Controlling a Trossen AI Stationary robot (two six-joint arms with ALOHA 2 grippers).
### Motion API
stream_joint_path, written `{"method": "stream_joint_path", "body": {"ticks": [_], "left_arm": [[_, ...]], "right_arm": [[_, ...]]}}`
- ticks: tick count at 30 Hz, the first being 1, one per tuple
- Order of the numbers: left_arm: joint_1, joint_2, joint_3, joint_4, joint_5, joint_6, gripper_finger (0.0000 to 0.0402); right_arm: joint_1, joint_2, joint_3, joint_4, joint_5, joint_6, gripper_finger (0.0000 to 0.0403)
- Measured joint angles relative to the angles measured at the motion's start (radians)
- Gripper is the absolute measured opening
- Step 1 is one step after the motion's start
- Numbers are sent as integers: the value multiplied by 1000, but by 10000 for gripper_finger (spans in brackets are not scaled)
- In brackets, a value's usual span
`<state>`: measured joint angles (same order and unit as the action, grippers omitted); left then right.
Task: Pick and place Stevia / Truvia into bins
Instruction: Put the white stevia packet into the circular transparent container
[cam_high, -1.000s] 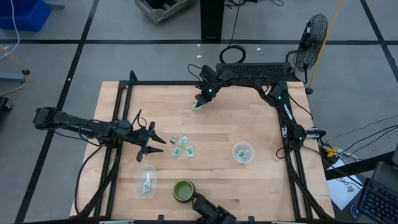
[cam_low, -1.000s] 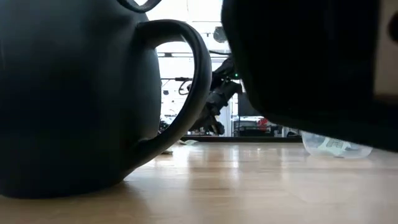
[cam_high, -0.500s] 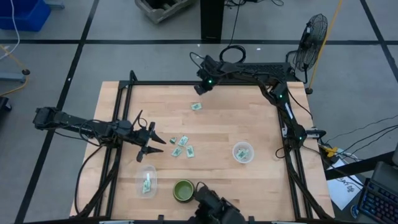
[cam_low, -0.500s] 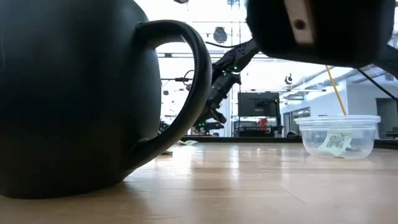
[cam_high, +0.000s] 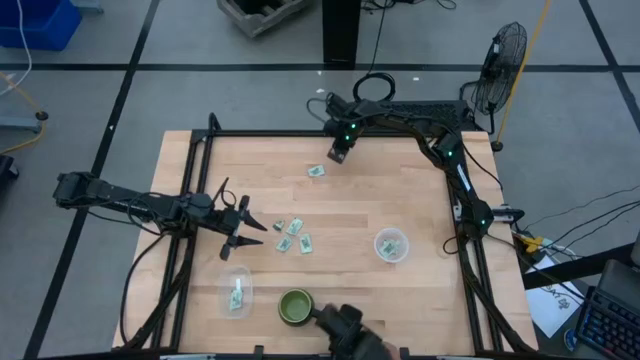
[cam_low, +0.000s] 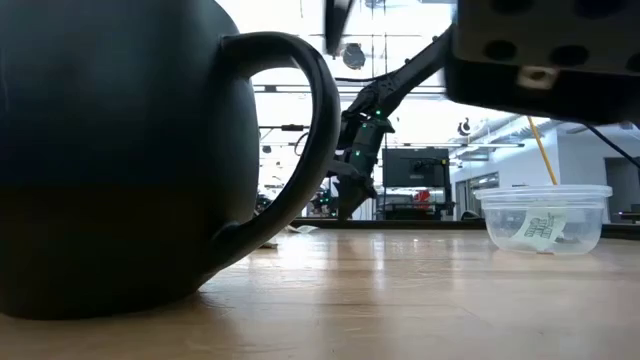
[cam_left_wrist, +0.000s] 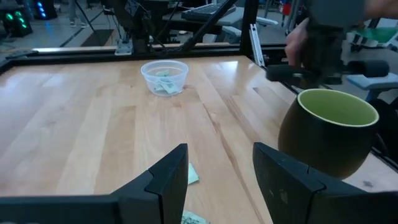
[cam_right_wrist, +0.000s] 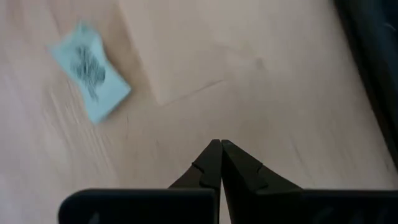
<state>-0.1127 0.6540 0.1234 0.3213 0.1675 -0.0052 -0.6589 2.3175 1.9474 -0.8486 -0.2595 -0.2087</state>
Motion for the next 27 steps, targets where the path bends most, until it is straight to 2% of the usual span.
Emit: {"method": "stream_joint_path", "body": {"ticks": [3, 5, 14, 18, 23, 27], "left_arm": [[2, 0, 0, 2, -20, 5, 184], [2, 0, 0, 1, -32, 5, 184], [3, 0, 0, -3, -38, 33, 184], [3, 0, 0, -10, -38, 25, 184], [3, 0, 0, -32, -38, 2, 184], [3, 0, 0, -44, -38, -4, 184]], "right_arm": [[51, 7, 15, -18, 115, -163, 0], [81, 7, 18, -13, 156, -241, 0], [157, 6, 19, 7, 155, -394, 0], [184, 2, 19, 13, 101, -440, 0], [206, 2, 19, 17, 154, -464, 0], [183, 2, 19, 5, 78, -455, 0]]}}
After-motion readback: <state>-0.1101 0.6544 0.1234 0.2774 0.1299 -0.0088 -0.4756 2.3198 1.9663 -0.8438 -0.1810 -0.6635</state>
